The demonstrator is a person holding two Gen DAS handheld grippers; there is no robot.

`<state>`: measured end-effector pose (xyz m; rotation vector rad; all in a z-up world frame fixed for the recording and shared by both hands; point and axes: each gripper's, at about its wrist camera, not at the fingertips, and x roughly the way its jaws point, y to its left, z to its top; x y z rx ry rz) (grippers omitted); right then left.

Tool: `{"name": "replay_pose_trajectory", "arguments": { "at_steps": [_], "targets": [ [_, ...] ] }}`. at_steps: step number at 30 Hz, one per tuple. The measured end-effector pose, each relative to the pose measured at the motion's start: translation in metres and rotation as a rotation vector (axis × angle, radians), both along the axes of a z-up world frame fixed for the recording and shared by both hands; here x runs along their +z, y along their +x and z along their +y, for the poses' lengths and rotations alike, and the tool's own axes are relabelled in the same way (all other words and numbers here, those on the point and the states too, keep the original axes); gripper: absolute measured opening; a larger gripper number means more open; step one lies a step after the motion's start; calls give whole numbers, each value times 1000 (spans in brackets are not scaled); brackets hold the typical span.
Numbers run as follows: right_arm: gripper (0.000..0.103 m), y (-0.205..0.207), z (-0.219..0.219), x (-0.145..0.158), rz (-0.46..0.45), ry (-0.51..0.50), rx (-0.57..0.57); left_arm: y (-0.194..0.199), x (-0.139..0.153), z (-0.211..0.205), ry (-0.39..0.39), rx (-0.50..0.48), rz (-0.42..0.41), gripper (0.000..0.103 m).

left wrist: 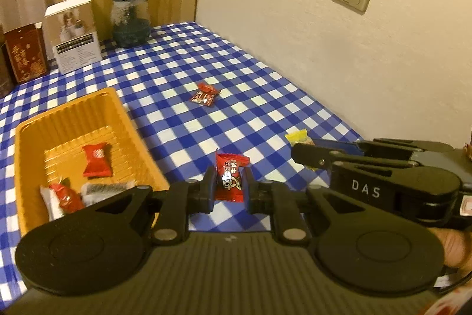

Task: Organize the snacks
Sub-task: 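Carry both held candies over the orange tray and lower them inside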

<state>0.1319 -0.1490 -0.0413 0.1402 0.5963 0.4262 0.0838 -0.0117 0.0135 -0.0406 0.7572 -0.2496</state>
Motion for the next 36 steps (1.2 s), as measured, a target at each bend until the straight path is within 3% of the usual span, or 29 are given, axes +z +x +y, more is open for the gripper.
{"name": "replay_pose_trajectory", "arguments": {
  "at_steps": [17,36],
  "targets": [
    [21,-24,79,14,-23,-33,165,-51,-2,80,13,169,14,16],
    [21,-5,124,6,-7,-43,241,-46,-4,136,-6,305,-7,16]
  ]
}}
